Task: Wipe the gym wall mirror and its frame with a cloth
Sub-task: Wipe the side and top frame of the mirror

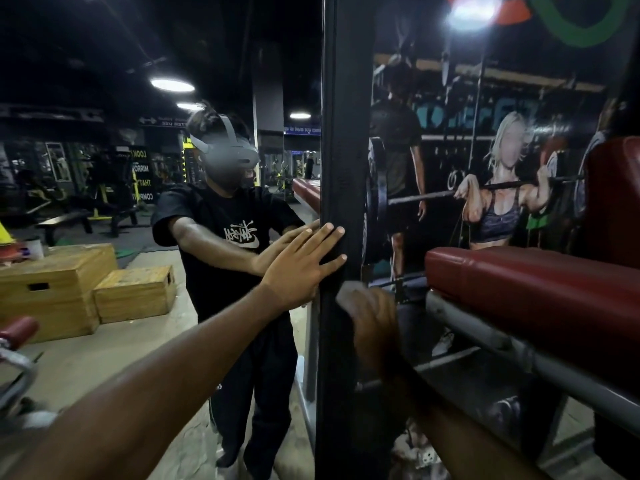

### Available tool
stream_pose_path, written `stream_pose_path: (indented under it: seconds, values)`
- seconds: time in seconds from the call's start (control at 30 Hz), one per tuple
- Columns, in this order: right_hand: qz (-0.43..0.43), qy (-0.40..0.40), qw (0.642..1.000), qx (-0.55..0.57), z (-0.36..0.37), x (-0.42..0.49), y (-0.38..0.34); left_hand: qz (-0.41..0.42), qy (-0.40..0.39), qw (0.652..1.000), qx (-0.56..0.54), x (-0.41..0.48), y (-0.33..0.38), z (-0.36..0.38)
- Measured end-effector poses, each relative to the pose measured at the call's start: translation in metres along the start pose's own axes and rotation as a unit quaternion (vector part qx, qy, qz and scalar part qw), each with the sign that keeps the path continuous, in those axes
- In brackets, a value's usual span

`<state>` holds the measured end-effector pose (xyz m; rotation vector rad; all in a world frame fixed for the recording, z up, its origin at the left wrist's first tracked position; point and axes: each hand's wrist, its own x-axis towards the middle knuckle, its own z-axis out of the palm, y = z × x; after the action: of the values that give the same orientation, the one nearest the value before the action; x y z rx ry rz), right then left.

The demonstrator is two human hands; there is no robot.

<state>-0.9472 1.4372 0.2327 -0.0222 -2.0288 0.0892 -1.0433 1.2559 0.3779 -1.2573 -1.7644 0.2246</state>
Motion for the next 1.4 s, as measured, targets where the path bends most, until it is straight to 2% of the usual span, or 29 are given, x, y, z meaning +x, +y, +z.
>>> stream_pose_path:
  seconds: [0.03,0.1,0.2,0.3,0.43,0.5,0.57,0.7,0.73,0.8,0.87,0.93,1.07,1.17,1.23,1.33,1.4]
  values:
    - [0.056,-0.001,0.998,-0.002,-0.001,0.002,0.003,0.001,-0.005,1.000,-0.002,-0.002,0.002,-0.001]
    - [0.102,-0.062,0.992,0.028,0.003,-0.008,0.003,0.004,-0.016,1.000,-0.004,-0.008,0.009,0.000]
    - [0.078,-0.123,0.989,0.039,0.013,-0.037,-0.001,0.006,-0.032,0.999,-0.013,-0.016,0.019,0.005]
    - [0.042,-0.099,0.994,0.025,0.009,-0.044,0.001,0.007,-0.048,0.999,-0.018,-0.026,0.030,0.013]
    - [0.067,-0.046,0.995,0.058,0.000,-0.020,-0.020,0.003,-0.042,0.999,-0.019,-0.030,0.032,0.019]
    - [0.000,-0.068,0.997,0.021,0.009,-0.026,-0.031,0.006,-0.035,0.999,-0.020,-0.030,0.031,0.021]
    - [-0.128,-0.122,0.984,-0.039,0.026,-0.050,-0.023,0.011,-0.025,0.999,-0.023,-0.034,0.034,0.025]
    - [-0.239,-0.206,0.949,-0.020,0.039,-0.084,0.007,0.039,-0.010,0.999,-0.012,-0.051,0.050,0.035]
    - [-0.232,-0.214,0.949,-0.021,0.040,-0.094,0.009,0.043,-0.018,0.999,-0.012,-0.057,0.056,0.040]
    - [-0.123,-0.176,0.977,0.007,0.041,-0.097,0.009,0.041,-0.038,0.998,-0.012,-0.066,0.065,0.046]
    - [-0.002,-0.101,0.995,-0.006,0.034,-0.090,0.004,0.038,-0.043,0.998,-0.017,-0.072,0.068,0.051]
    - [0.047,-0.042,0.998,0.028,0.029,-0.082,-0.007,0.038,-0.038,0.998,-0.011,-0.073,0.069,0.053]
    - [0.145,-0.068,0.985,0.068,0.040,-0.097,-0.027,0.056,-0.031,0.998,0.024,-0.075,0.066,0.054]
    - [0.149,-0.164,0.972,0.072,0.045,-0.121,-0.026,0.063,-0.050,0.996,0.031,-0.083,0.070,0.056]
    - [0.128,-0.197,0.968,0.083,0.040,-0.125,-0.021,0.064,-0.067,0.995,0.026,-0.089,0.074,0.059]
    - [0.108,-0.144,0.981,0.069,0.037,-0.118,-0.029,0.056,-0.072,0.996,0.018,-0.093,0.077,0.058]
    - [0.016,-0.109,0.993,0.039,0.047,-0.116,-0.033,0.058,-0.073,0.995,0.015,-0.092,0.077,0.056]
